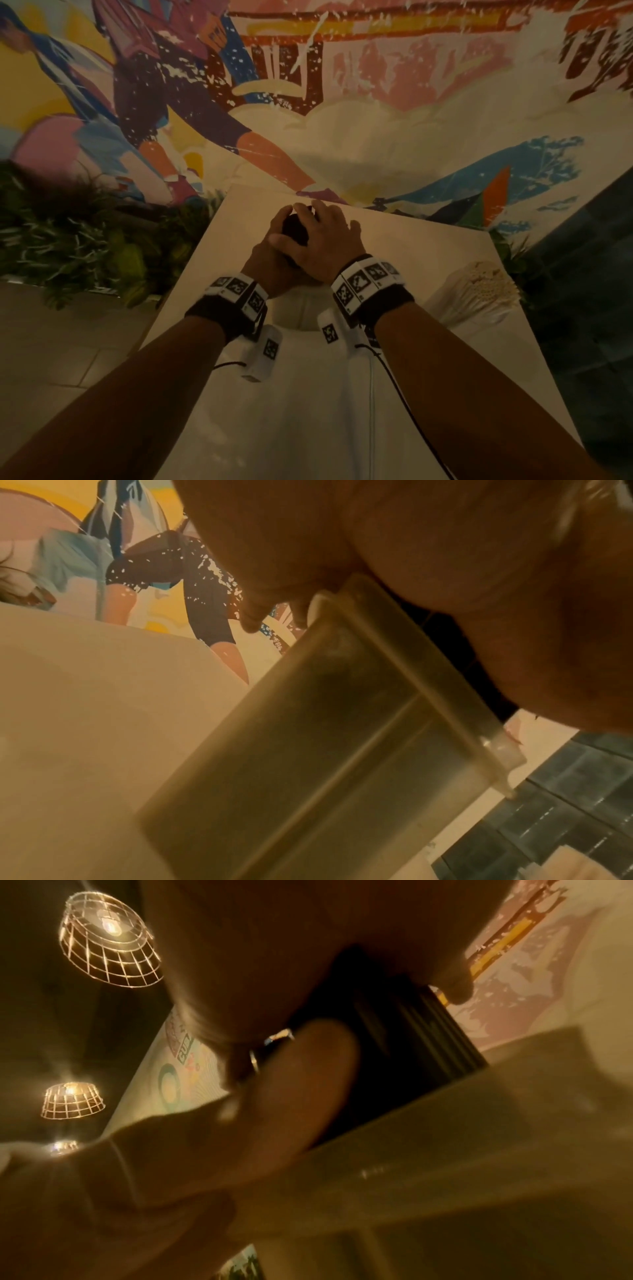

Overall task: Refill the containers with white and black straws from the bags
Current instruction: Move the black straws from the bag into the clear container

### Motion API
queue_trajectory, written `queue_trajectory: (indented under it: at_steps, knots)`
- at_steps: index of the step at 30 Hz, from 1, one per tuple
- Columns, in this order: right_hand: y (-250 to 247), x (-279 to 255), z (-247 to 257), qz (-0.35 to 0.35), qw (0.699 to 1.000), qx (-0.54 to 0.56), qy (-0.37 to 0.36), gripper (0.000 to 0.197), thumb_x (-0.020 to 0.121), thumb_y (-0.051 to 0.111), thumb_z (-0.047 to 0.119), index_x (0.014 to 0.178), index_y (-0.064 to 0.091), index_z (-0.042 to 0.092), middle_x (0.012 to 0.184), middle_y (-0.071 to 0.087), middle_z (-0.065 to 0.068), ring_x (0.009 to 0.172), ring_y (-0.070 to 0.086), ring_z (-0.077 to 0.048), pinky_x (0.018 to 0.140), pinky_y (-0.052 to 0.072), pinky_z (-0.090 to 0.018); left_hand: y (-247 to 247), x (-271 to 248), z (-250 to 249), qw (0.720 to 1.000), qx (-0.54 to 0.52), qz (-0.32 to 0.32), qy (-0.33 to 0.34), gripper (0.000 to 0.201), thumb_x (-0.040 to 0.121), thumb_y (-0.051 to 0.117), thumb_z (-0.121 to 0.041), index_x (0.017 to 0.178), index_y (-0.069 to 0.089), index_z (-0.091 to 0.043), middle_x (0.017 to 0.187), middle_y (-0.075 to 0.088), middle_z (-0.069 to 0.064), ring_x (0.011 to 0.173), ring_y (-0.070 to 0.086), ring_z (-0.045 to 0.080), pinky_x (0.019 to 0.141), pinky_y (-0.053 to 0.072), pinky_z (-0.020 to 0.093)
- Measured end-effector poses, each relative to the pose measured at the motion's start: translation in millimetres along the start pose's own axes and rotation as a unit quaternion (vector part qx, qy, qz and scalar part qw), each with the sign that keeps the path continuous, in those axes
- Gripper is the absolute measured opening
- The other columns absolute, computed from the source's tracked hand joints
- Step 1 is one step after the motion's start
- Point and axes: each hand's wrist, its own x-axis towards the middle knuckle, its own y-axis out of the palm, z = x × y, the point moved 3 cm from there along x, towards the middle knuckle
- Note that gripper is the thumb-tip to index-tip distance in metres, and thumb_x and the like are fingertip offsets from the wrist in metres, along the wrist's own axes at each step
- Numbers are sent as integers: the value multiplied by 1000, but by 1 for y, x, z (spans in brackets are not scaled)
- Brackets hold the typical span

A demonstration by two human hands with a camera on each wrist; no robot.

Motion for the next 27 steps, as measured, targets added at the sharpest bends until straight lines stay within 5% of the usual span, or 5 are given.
queue_trajectory:
  at_steps: [4, 9, 13, 17, 27]
  knots:
    - [-12, -11, -2, -18, 999, 35, 11, 86, 79, 23, 82, 148, 13, 31, 159, 7, -2, 146, 3, -31, 111, 4, -65, -8, -19, -21, 999, 18, 14, -40, 139, 52, 92, -20, 150, -7, -17, 157, 13, -5, 141, 17, 10, 111, 26, 29]
    - [-48, -83, -29, -380, 894, 233, -40, 41, 88, 58, 44, 119, 57, 16, 116, 59, 9, 103, 52, -2, 91, 43, -19, -87, -65, 17, 984, 92, -31, -152, 127, 38, 78, -74, 146, 27, -31, 151, 32, -9, 133, 37, 16, 106, 38, 48]
    - [9, -129, -76, -194, 928, 266, 175, 33, 87, 63, 41, 110, 60, 18, 99, 62, 4, 87, 59, -13, 73, 47, -26, -127, -137, 75, 919, 277, 48, -277, 104, 50, 53, -93, 132, 48, -29, 136, 53, -2, 115, 53, 19, 95, 44, 41]
    - [99, -152, -94, 84, 904, 334, 253, 63, 79, 54, 69, 120, 60, 22, 117, 62, -3, 105, 58, -23, 87, 46, -35, -94, -195, 97, 889, 75, 92, -443, 86, 56, 67, -69, 126, 50, -22, 138, 46, 7, 120, 48, 28, 99, 44, 45]
    - [136, -172, -80, 74, 749, 564, 340, 42, 61, 82, 42, 94, 73, 19, 98, 73, -8, 91, 67, -28, 87, 54, -48, -29, -193, 79, 924, -129, 13, -361, 50, 61, 78, -38, 106, 65, -20, 101, 70, 12, 92, 67, 32, 87, 52, 52]
